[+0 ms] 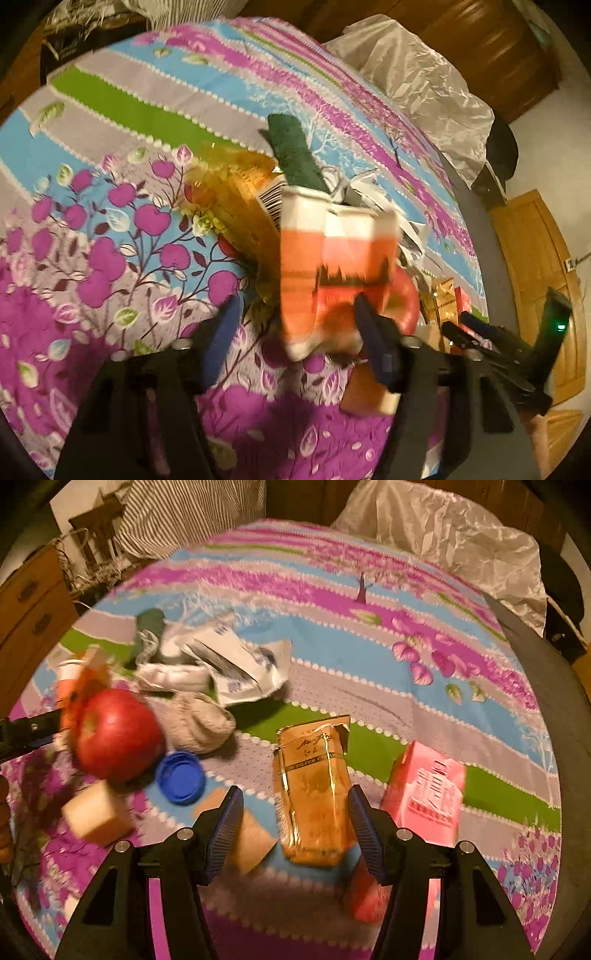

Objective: Collect trash
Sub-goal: 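Grasp the orange paper bag with the left gripper while the right grasps the gold foil bag, then carry both bags over the green bin and open both grippers to drop them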

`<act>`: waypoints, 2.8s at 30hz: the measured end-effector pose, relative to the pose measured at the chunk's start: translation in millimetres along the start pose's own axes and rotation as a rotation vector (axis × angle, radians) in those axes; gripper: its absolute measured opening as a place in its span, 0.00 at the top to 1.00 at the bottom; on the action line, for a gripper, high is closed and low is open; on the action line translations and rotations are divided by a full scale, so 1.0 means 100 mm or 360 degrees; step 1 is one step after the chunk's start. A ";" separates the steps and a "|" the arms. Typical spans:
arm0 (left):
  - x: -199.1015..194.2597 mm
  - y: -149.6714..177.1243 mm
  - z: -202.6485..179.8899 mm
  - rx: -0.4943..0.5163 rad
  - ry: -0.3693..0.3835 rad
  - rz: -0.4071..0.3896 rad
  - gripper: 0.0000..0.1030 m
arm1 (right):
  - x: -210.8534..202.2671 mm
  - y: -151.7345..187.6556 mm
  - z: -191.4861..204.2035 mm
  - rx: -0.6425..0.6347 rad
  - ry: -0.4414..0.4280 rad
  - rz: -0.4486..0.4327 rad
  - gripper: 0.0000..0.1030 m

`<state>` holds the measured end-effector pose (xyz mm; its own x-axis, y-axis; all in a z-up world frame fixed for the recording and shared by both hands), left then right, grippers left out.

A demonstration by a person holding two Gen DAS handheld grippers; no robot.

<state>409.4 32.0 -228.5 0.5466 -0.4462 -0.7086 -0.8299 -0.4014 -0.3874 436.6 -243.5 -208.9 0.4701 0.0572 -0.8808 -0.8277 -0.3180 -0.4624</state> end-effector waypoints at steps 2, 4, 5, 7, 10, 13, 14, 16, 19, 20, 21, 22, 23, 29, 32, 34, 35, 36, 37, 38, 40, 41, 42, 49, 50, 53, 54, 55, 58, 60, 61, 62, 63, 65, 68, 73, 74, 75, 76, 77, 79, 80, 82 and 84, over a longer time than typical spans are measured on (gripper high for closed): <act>0.01 -0.01 0.01 -0.0033 0.0068 0.0003 0.70 | 0.09 -0.03 -0.05 0.0063 0.0010 0.0016 0.45; 0.03 -0.01 0.03 -0.0038 0.0077 0.0018 0.81 | 0.16 -0.07 -0.15 0.0167 0.0007 0.0035 0.54; 0.04 0.01 0.05 -0.0040 0.0088 0.0020 0.82 | 0.18 -0.06 -0.17 0.0193 -0.0006 0.0035 0.56; 0.00 0.05 0.04 0.0006 0.0067 0.0001 0.85 | 0.18 -0.05 -0.21 0.0226 -0.0009 0.0017 0.77; -0.16 0.16 0.01 0.0030 0.0046 -0.0031 0.88 | 0.02 -0.03 -0.21 0.0252 -0.0016 -0.0043 0.99; -0.37 0.22 0.02 0.0042 0.0017 -0.0078 0.91 | -0.20 0.05 -0.10 0.0241 -0.0074 -0.0092 0.99; -0.47 0.27 0.01 0.0043 0.0027 -0.0083 0.91 | -0.26 0.08 -0.07 0.0245 -0.0110 -0.0096 0.99; -0.62 0.33 0.02 0.0058 0.0017 -0.0097 0.91 | -0.38 0.13 -0.04 0.0220 -0.0079 -0.0111 0.99; -0.77 0.37 0.05 0.0080 -0.0018 -0.0121 0.91 | -0.37 0.07 -0.05 0.0155 0.0007 -0.0118 0.88; -0.82 0.38 0.05 0.0097 -0.0044 -0.0132 0.91 | -0.33 0.05 -0.06 0.0156 -0.0016 -0.0093 0.74; -0.84 0.37 0.06 0.0106 -0.0058 -0.0138 0.91 | -0.27 0.01 -0.06 0.0145 -0.0017 -0.0074 0.66; -0.87 0.38 0.08 0.0110 -0.0068 -0.0138 0.91 | -0.23 -0.01 -0.06 0.0125 -0.0004 -0.0065 0.54; -0.89 0.40 0.10 0.0108 -0.0073 -0.0133 0.91 | -0.14 -0.06 -0.06 0.0085 0.0036 -0.0035 0.48; -0.92 0.48 0.15 0.0148 -0.0135 -0.0118 0.91 | 0.38 -0.05 -0.02 0.0076 0.0057 0.0190 0.50; -0.94 0.52 0.16 0.0155 -0.0151 -0.0117 0.91 | 0.19 -0.02 0.08 0.0035 0.0083 0.0071 0.56; -1.00 0.52 0.12 0.0171 -0.0169 -0.0135 0.91 | -0.11 0.00 0.16 0.0026 0.0069 -0.0057 0.58; -1.02 0.52 0.09 0.0184 -0.0177 -0.0148 0.91 | -0.24 -0.01 0.18 0.0035 0.0063 -0.0102 0.58; -1.08 0.52 0.04 0.0209 -0.0189 -0.0172 0.91 | -0.43 -0.01 0.21 0.0050 0.0048 -0.0171 0.58; -1.14 0.52 -0.01 0.0235 -0.0198 -0.0194 0.91 | -0.69 0.00 0.24 0.0068 0.0039 -0.0258 0.58; -1.18 0.53 -0.05 0.0248 -0.0204 -0.0207 0.91 | -0.85 0.01 0.27 0.0075 0.0045 -0.0310 0.58; -1.32 0.55 -0.16 0.0285 -0.0213 -0.0248 0.91 | -1.24 0.06 0.32 0.0094 0.0040 -0.0424 0.57; -1.39 0.57 -0.20 0.0307 -0.0217 -0.0272 0.91 | -1.47 0.11 0.35 0.0118 0.0029 -0.0486 0.57; -1.45 0.59 -0.24 0.0325 -0.0222 -0.0291 0.91 | -1.69 0.18 0.37 0.0146 0.0022 -0.0538 0.57; -1.82 0.79 -0.52 0.0418 -0.0213 -0.0350 0.91 | -2.65 0.89 0.51 0.0342 -0.0080 -0.0676 0.57; -1.85 0.82 -0.56 0.0432 -0.0212 -0.0353 0.91 | -2.72 1.03 0.53 0.0370 -0.0092 -0.0667 0.57; -1.93 1.01 -0.76 0.0527 -0.0210 -0.0353 0.91 | -2.77 1.44 0.61 0.0412 -0.0128 -0.0573 0.57; -1.95 1.08 -0.80 0.0551 -0.0204 -0.0344 0.91 | -2.79 1.56 0.64 0.0427 -0.0133 -0.0558 0.57; -1.96 1.16 -0.87 0.0583 -0.0193 -0.0332 0.91 | -2.82 1.70 0.68 0.0448 -0.0154 -0.0541 0.57; -1.96 1.39 -1.04 0.0670 -0.0168 -0.0288 0.91 | -2.92 2.03 0.72 0.0503 -0.0164 -0.0520 0.57; -1.93 1.56 -1.21 0.0734 -0.0146 -0.0249 0.91 | -2.97 2.19 0.73 0.0533 -0.0152 -0.0523 0.57; -1.91 1.63 -1.30 0.0767 -0.0135 -0.0231 0.91 | -3.04 2.29 0.69 0.0549 -0.0138 -0.0532 0.57; -1.90 1.69 -1.37 0.0792 -0.0125 -0.0220 0.91 | -3.10 2.36 0.65 0.0558 -0.0128 -0.0537 0.57; -1.88 1.77 -1.50 0.0834 -0.0108 -0.0200 0.91 | -3.17 2.44 0.57 0.0576 -0.0098 -0.0553 0.57; -1.85 1.90 -1.72 0.0911 -0.0085 -0.0181 0.91 | -3.39 2.62 0.39 0.0645 -0.0031 -0.0596 0.56; -1.77 2.14 -2.16 0.1053 -0.0032 -0.0145 0.91 | -3.70 2.89 0.04 0.0764 0.0052 -0.0652 0.56; -1.64 2.53 -2.85 0.1250 0.0073 -0.0093 0.91 | -4.23 3.38 -0.63 0.0952 0.0252 -0.0737 0.56; -1.60 2.62 -3.00 0.1291 0.0096 -0.0081 0.91 | -4.31 3.45 -0.78 0.0982 0.0288 -0.0745 0.56; -1.58 2.69 -3.10 0.1318 0.0112 -0.0074 0.91 | -4.40 3.57 -0.89 0.1016 0.0331 -0.0752 0.56; -1.54 2.78 -3.25 0.1356 0.0138 -0.0060 0.91 | -4.49 3.70 -1.01 0.1052 0.0369 -0.0751 0.56; -1.51 2.85 -3.34 0.1381 0.0155 -0.0051 0.91 | -4.56 3.81 -1.13 0.1085 0.0408 -0.0750 0.56; -1.45 3.06 -3.61 0.1459 0.0205 -0.0026 0.91 | -4.67 4.01 -1.29 0.1137 0.0470 -0.0746 0.56; -1.43 3.14 -3.71 0.1487 0.0219 -0.0019 0.91 | -4.75 4.18 -1.41 0.1179 0.0516 -0.0734 0.56; -1.36 3.33 -3.91 0.1566 0.0256 0.0005 0.91 | -4.86 4.43 -1.58 0.1250 0.0578 -0.0721 0.56; -1.30 3.54 -4.09 0.1639 0.0286 0.0029 0.91 | -4.93 4.65 -1.73 0.1304 0.0625 -0.0705 0.56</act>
<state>90.5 -378.9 -32.0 0.4712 -0.5917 -0.6541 -0.4858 0.4448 -0.7524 -126.8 -582.9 28.2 0.7316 -0.3502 -0.5849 -0.4402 0.4124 -0.7976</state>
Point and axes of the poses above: each gripper's, at about its wrist camera, not at the fingertips, and x roughly the way its jaws point, z to its left, y to its underside, the point moved 7 cm from there along x, roughly the way its jaws point, and after that the axes turned 6 degrees about y, right-handed, at the moved point
